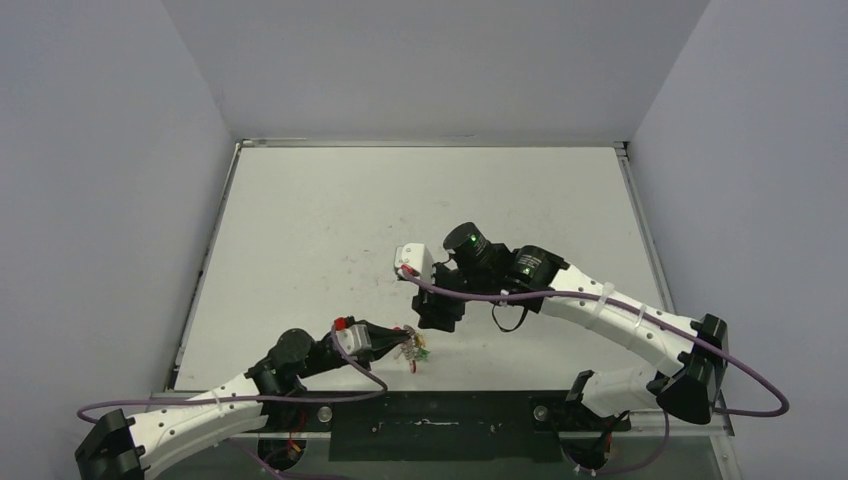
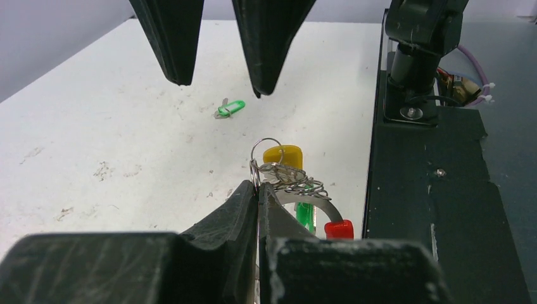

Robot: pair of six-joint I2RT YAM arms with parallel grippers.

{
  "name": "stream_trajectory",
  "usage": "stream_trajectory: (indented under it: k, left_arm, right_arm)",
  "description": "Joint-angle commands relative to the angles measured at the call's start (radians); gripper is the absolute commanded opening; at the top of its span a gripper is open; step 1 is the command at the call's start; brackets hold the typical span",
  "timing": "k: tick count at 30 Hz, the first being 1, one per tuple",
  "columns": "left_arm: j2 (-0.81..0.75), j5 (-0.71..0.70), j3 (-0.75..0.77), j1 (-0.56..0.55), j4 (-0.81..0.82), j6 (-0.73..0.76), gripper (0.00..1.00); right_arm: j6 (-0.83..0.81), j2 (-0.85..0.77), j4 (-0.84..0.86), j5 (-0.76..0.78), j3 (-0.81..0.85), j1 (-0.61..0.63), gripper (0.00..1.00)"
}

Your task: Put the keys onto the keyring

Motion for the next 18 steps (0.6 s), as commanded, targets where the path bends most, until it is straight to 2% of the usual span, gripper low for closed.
stream_trajectory:
  k: [1,7,10,14,18]
  left_arm:
    - [-0.041,-0.029,-0.022,-0.003,0.208,-0.048,0.0]
    - [-0.063,-0.039,-0.03,-0.003,0.206,-0.048,0.0]
    - [-0.062,-0.041,-0.029,-0.003,0.199,-0.047,0.0]
    - [-0.059,-0.037,-0.026,-0.004,0.193,-0.048,0.0]
    - [-0.064,-0.036,-0.019,-0.003,0.175,-0.045,0.0]
  right_arm:
    - [0.046,-0.048,0.109,-0.102,-0.039,-0.037,0.49]
    - [0.2,-0.069,0.214,-0.12,-0.096,-0.038,0.49]
    - [0.281,-0.081,0.274,-0.113,-0.124,-0.038,0.46]
    - [0.317,-0.079,0.297,-0.104,-0.134,-0.039,0.39]
    - [0.335,-0.068,0.296,-0.108,-0.131,-0.037,0.38]
